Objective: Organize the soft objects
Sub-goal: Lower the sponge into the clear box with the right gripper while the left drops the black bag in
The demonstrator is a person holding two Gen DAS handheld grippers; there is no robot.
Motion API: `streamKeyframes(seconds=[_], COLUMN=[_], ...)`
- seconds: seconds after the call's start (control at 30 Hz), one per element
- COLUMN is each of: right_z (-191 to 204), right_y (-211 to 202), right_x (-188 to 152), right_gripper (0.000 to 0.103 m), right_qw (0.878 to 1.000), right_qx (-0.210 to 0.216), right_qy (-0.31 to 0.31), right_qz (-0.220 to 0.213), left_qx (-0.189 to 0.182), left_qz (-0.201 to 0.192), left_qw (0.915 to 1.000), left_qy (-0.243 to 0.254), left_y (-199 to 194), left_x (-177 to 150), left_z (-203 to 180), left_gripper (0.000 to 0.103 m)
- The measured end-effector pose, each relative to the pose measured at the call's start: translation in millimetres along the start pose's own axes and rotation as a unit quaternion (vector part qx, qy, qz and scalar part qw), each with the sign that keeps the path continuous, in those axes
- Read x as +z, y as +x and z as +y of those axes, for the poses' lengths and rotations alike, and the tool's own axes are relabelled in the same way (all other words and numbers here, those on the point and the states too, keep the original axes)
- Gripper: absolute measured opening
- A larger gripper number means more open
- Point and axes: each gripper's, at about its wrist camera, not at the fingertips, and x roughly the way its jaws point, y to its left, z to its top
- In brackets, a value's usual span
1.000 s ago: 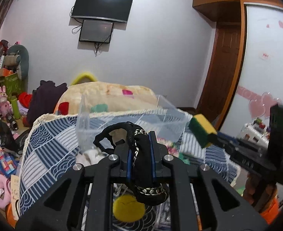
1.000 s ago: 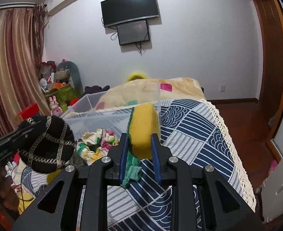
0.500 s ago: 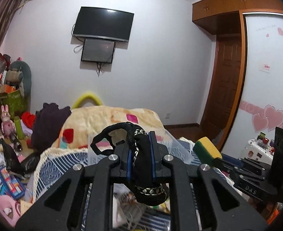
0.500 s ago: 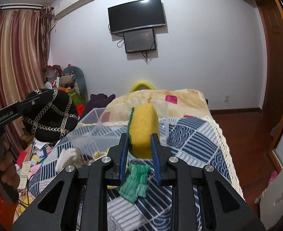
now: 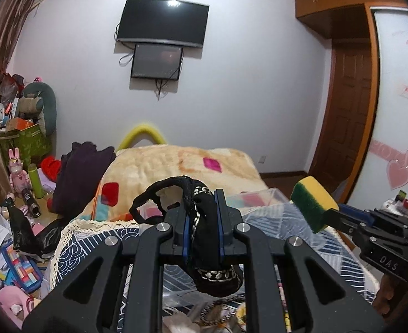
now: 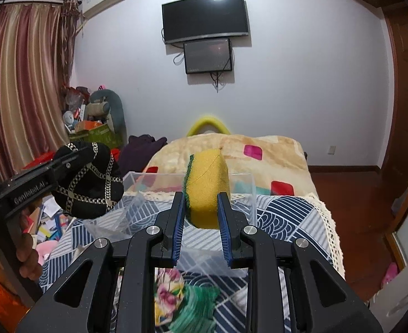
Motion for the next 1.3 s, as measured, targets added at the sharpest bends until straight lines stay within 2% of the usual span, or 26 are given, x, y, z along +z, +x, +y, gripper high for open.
streamKeyframes(seconds=[0.17,0.37,0.47,0.73,0.87,0.93,1.0,1.1,1.2,1.3], right_z=[-2,-6,-8,0,-1,-3,-3,-2,0,3], right_y=[31,53,57,58,57,56,52,43,32,20], right_x=[-4,-13,-15,-16,-15,-13,-11,-9,-4,0], right_gripper=[0.021,0.021,0.021,0.024,0.028,0.029,0.036,0.043,0.045,0.046], right_qw=[0.999,0.996,0.995,0.993,0.992,0.992,0.993,0.994,0.995,0.997], right_qx=[0.004,0.001,0.003,-0.001,0.004,0.006,0.007,0.005,0.005,0.005], right_qy=[-0.002,-0.003,0.0,-0.022,-0.022,-0.02,-0.018,-0.014,-0.014,-0.016], right_qz=[0.043,0.085,0.099,0.116,0.123,0.123,0.119,0.107,0.094,0.079], left_qx=[0.008,-0.001,-0.003,-0.001,0.005,0.004,0.0,-0.002,-0.002,0.0], left_qz=[0.037,0.085,0.106,0.131,0.137,0.138,0.138,0.125,0.118,0.108], left_qw=[0.9993,0.9964,0.9943,0.9905,0.9901,0.99,0.99,0.9919,0.9928,0.994], left_qy=[0.002,0.0,-0.007,-0.042,-0.03,-0.028,-0.03,-0.026,-0.016,-0.011], left_y=[30,54,62,65,59,55,52,40,29,15], left_x=[-7,-17,-21,-23,-23,-22,-20,-16,-12,-7], left_z=[1,1,4,19,16,16,16,14,10,9], left_gripper=[0.014,0.014,0.014,0.017,0.024,0.035,0.058,0.064,0.071,0.072])
